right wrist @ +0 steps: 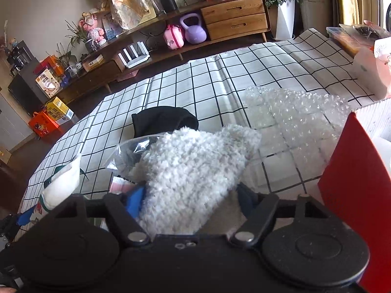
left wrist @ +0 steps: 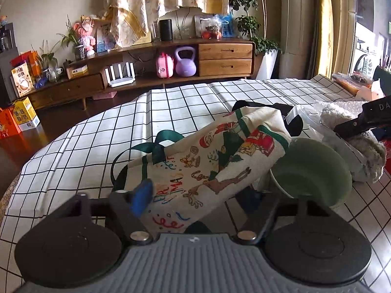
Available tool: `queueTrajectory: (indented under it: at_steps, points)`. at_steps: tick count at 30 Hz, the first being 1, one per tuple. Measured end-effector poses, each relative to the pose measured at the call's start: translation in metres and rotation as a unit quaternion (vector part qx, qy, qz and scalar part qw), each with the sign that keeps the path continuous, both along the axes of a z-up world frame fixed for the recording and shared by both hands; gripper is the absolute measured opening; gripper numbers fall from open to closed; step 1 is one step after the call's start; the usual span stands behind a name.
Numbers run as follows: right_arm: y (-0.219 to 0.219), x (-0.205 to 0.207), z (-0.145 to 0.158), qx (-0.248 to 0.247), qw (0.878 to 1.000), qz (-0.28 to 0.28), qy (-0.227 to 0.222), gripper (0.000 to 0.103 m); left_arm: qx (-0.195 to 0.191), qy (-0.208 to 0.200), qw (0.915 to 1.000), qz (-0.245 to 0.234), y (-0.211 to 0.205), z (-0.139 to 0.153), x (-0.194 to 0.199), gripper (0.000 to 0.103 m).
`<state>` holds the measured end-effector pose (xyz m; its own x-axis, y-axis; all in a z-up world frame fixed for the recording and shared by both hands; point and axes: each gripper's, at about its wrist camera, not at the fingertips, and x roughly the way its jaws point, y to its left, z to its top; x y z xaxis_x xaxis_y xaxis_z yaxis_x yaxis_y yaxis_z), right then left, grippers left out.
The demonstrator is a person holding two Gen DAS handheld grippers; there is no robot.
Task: Organize soft objects
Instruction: 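Grasp the printed canvas bag with the left tool while the right tool grasps the white fluffy towel, then carry the canvas bag and white fluffy towel over the red shoebox with both tools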
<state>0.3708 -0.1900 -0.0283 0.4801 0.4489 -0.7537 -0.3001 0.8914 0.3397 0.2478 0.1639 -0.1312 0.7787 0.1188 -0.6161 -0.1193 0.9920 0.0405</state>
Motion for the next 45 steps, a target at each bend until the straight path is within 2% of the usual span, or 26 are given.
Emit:
queueTrajectory:
  at_steps: [1,5,7,9,12,23,34,45]
  points:
    - [-0.001,-0.001,0.001,0.000,1.000,-0.001,-0.002,0.065,-0.002,0.000,1.0000,-0.002,0.000,0.001,0.000,0.059]
    - [-0.004,-0.006,0.007,0.002,1.000,-0.008,-0.012,0.051,-0.006,-0.002,0.9999,-0.009,-0.002,0.003,-0.002,0.036]
    - [-0.004,-0.008,0.010,-0.002,1.000,-0.005,-0.020,0.042,-0.003,-0.002,1.0000,-0.007,-0.004,0.006,-0.004,0.033]
    - [-0.004,-0.012,0.015,-0.006,1.000,0.001,-0.028,0.031,-0.002,-0.005,1.0000,-0.003,-0.004,0.008,-0.004,0.026]
    - [-0.006,-0.018,0.022,-0.006,0.999,0.007,-0.040,0.024,-0.005,-0.006,0.9999,0.007,-0.001,0.012,-0.005,0.020]
    - [-0.030,-0.055,0.067,-0.005,0.996,0.036,-0.082,0.022,-0.020,-0.022,0.9991,0.030,0.007,0.044,-0.023,0.014]
    - [-0.078,-0.098,0.116,-0.001,0.993,0.047,-0.107,0.022,-0.032,-0.050,0.9982,0.009,0.007,0.084,-0.062,0.010]
    - [-0.124,-0.127,0.146,-0.003,0.992,0.035,-0.124,0.022,-0.074,-0.066,0.9950,-0.011,-0.008,0.123,-0.098,0.009]
